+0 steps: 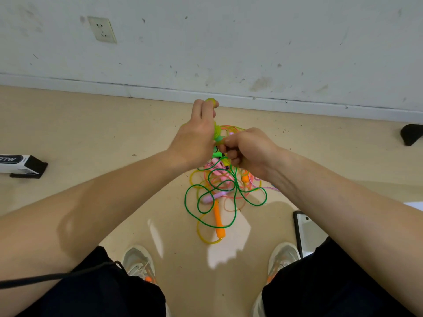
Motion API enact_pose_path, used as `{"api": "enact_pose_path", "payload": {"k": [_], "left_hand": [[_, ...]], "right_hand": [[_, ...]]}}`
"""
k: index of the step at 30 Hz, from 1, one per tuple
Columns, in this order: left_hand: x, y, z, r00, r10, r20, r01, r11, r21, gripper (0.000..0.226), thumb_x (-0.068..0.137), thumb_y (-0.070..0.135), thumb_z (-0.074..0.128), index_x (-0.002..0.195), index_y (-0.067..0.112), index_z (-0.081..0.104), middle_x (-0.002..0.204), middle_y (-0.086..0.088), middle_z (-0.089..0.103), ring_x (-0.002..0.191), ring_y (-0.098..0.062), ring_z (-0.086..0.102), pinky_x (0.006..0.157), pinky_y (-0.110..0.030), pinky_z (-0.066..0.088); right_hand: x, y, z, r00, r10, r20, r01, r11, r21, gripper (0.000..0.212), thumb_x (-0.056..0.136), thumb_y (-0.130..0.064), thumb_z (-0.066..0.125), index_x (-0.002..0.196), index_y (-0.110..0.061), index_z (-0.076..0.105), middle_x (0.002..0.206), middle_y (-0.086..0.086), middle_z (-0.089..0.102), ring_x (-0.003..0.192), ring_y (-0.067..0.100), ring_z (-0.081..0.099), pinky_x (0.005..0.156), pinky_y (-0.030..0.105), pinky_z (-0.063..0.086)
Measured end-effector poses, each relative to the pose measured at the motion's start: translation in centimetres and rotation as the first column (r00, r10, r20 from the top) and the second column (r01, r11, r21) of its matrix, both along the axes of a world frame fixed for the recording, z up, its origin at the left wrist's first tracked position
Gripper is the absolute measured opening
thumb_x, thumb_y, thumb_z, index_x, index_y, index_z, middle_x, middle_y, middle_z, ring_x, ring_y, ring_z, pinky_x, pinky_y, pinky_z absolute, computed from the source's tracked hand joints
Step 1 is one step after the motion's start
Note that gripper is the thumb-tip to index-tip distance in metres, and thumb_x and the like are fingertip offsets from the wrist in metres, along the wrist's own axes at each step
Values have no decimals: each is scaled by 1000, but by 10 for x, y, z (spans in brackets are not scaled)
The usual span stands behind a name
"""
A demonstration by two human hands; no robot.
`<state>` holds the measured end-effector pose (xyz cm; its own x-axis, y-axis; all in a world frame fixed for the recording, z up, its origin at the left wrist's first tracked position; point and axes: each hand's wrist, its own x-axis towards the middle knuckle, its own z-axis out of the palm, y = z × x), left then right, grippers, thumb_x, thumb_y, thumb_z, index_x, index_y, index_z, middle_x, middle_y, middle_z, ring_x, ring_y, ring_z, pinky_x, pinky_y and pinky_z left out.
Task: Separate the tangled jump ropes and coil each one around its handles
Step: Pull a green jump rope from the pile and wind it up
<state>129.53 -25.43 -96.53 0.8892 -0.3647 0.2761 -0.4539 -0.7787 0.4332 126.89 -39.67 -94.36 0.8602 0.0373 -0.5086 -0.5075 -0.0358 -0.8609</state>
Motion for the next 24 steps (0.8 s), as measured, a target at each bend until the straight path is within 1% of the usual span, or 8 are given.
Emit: {"api": "enact_pose_path", "payload": {"k": [2, 5, 7, 10, 14, 19, 22, 24], "left_hand": [[7, 6, 10, 995, -33, -99, 29, 999, -39, 74, 77, -2, 69, 141, 8, 33, 126, -6, 34, 100, -20, 49, 73, -39, 49], [15, 17, 20, 973, -53, -226, 33, 995, -91, 81, 75, 10, 76, 141, 14, 30, 121, 3, 30, 99, -7, 41, 82, -29, 46], [14, 21, 21, 970, -67, -234, 45, 994, -99, 86, 70, 15, 82, 139, 16, 32, 120, 4, 32, 98, -4, 40, 79, -23, 42], [10, 21, 16, 979, -101, -177, 84, 991, -104, 88, 66, 24, 88, 137, 14, 37, 117, 5, 35, 93, -1, 39, 75, -25, 40], [10, 20, 11, 989, -102, -105, 89, 989, -117, 82, 67, 37, 87, 133, 14, 43, 114, 7, 39, 89, 3, 37, 78, -30, 42], [12, 19, 11, 973, -102, -205, 64, 981, -184, 77, 61, 42, 77, 127, 22, 42, 114, 6, 41, 90, -2, 43, 85, -33, 47], [10, 18, 7, 969, -104, -225, 62, 981, -183, 73, 66, 32, 82, 126, 22, 42, 113, 6, 41, 91, -5, 46, 87, -40, 49], [8, 17, 5, 966, -97, -241, 48, 978, -202, 73, 66, 36, 81, 126, 20, 43, 113, 5, 41, 95, -7, 48, 87, -39, 49]], "right_hand": [[-1, -1, 3, 1000, 23, 8, -24, 999, 29, 15, 92, 6, 46, 92, 2, 61, 65, 8, 61, 48, 12, 44, 47, 25, 34], [0, -4, 7, 997, 49, 57, -52, 998, 37, 15, 94, 5, 50, 89, 3, 65, 70, 10, 68, 49, 12, 54, 47, 23, 45], [1, -5, 8, 996, 42, 77, -46, 998, 48, 17, 94, 6, 53, 84, 4, 66, 72, 12, 69, 49, 12, 57, 47, 22, 48], [0, -5, 7, 996, 49, 81, -55, 996, 73, 13, 95, 5, 53, 90, 8, 65, 70, 13, 69, 46, 11, 57, 45, 21, 48], [1, -7, 6, 981, 110, 162, -103, 993, -55, 17, 94, 2, 56, 98, 16, 66, 73, 17, 69, 48, 14, 59, 47, 24, 48], [3, -8, 12, 967, 139, 215, -113, 986, -126, 14, 93, 0, 60, 94, 10, 68, 67, 13, 69, 50, 14, 63, 48, 22, 51], [2, -8, 13, 968, 157, 197, -124, 978, -169, 12, 93, -5, 61, 97, 5, 67, 63, 8, 66, 47, 13, 62, 46, 22, 51], [2, -8, 14, 967, 172, 188, -146, 979, -144, 8, 93, -5, 60, 97, -3, 67, 63, 8, 65, 47, 16, 61, 46, 24, 50]]}}
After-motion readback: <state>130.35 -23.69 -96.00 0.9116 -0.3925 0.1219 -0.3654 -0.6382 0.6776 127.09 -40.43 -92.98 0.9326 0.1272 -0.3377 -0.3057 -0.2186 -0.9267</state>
